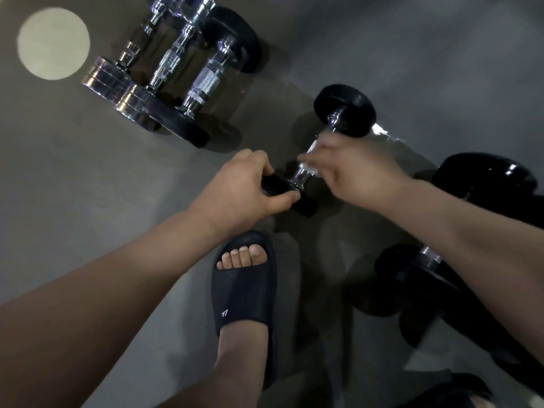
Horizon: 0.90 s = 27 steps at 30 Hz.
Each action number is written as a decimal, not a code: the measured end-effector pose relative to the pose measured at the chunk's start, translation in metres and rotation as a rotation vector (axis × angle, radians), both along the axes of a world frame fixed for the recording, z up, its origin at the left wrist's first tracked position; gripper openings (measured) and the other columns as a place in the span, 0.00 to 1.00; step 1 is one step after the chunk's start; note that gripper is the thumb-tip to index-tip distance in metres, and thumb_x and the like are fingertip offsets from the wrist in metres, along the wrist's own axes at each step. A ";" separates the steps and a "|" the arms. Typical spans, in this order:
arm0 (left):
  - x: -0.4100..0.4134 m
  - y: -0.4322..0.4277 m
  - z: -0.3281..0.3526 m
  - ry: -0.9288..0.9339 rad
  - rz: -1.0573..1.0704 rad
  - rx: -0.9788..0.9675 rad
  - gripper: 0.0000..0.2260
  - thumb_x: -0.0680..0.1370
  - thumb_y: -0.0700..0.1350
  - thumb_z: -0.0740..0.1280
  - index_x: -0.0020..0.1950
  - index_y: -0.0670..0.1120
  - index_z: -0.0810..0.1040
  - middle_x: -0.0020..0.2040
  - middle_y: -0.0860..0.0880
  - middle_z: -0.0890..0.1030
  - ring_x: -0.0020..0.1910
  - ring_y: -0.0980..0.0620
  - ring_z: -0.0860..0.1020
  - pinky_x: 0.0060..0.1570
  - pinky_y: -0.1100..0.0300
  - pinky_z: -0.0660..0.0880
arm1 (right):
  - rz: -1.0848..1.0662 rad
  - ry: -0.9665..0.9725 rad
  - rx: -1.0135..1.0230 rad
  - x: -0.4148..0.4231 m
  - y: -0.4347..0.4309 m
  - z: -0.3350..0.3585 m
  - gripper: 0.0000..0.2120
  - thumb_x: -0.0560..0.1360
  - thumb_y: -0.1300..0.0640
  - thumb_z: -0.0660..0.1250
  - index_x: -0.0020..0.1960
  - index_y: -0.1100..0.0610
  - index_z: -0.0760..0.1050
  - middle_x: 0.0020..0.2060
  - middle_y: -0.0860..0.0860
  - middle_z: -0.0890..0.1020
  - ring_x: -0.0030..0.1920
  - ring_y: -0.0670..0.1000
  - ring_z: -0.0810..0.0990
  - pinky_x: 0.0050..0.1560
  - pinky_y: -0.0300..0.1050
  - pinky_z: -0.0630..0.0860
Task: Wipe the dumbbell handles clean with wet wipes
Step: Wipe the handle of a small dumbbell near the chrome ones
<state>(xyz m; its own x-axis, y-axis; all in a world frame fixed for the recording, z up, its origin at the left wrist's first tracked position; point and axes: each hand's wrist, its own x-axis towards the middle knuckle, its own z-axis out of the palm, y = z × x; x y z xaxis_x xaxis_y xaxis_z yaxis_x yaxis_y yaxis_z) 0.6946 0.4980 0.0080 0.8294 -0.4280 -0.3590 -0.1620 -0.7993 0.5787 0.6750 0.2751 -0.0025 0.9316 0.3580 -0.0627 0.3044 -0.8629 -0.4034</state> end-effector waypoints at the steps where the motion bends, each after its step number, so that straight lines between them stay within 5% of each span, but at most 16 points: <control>1: 0.000 0.000 0.000 0.002 0.001 -0.001 0.22 0.67 0.64 0.75 0.47 0.49 0.74 0.46 0.53 0.73 0.45 0.55 0.73 0.40 0.66 0.65 | -0.086 -0.022 0.019 0.003 -0.004 -0.001 0.17 0.79 0.50 0.59 0.61 0.49 0.82 0.52 0.50 0.81 0.45 0.60 0.82 0.39 0.54 0.80; 3: -0.001 0.001 0.000 0.007 0.005 -0.005 0.22 0.67 0.64 0.75 0.48 0.49 0.75 0.46 0.53 0.73 0.45 0.55 0.73 0.41 0.68 0.66 | -0.168 -0.048 0.054 0.001 -0.002 -0.007 0.15 0.79 0.52 0.60 0.59 0.52 0.82 0.51 0.52 0.81 0.45 0.62 0.82 0.40 0.55 0.80; 8: -0.001 0.000 0.001 0.003 0.008 -0.007 0.23 0.67 0.64 0.75 0.47 0.48 0.75 0.46 0.52 0.73 0.46 0.54 0.74 0.45 0.62 0.71 | 0.083 -0.004 -0.004 -0.015 0.005 -0.006 0.15 0.77 0.57 0.62 0.61 0.52 0.81 0.51 0.52 0.81 0.42 0.61 0.82 0.33 0.53 0.79; 14: -0.006 -0.004 0.004 0.048 0.026 -0.035 0.24 0.68 0.63 0.76 0.51 0.47 0.75 0.51 0.51 0.76 0.51 0.52 0.76 0.50 0.55 0.77 | -0.392 -0.077 -0.110 0.006 -0.011 -0.015 0.15 0.80 0.57 0.63 0.65 0.54 0.79 0.56 0.57 0.79 0.47 0.65 0.80 0.43 0.53 0.76; 20: -0.006 -0.012 0.011 0.023 -0.032 0.013 0.22 0.70 0.61 0.76 0.47 0.47 0.71 0.42 0.54 0.73 0.42 0.54 0.72 0.37 0.68 0.66 | -0.197 -0.077 -0.001 -0.017 -0.001 -0.013 0.14 0.79 0.57 0.63 0.62 0.54 0.81 0.53 0.52 0.80 0.42 0.62 0.82 0.35 0.49 0.77; 24: -0.007 -0.014 0.010 0.023 -0.050 -0.007 0.15 0.74 0.57 0.72 0.47 0.48 0.73 0.44 0.52 0.73 0.43 0.54 0.73 0.37 0.66 0.65 | -0.387 -0.069 -0.206 0.000 -0.011 -0.017 0.17 0.81 0.57 0.62 0.68 0.56 0.76 0.59 0.58 0.77 0.46 0.66 0.80 0.41 0.51 0.71; 27: -0.009 -0.016 0.010 0.024 -0.057 -0.027 0.13 0.73 0.55 0.73 0.46 0.48 0.74 0.45 0.52 0.74 0.42 0.54 0.74 0.40 0.65 0.66 | -0.452 -0.038 -0.126 -0.004 -0.009 -0.017 0.18 0.81 0.61 0.61 0.70 0.58 0.74 0.61 0.60 0.75 0.52 0.65 0.78 0.47 0.49 0.70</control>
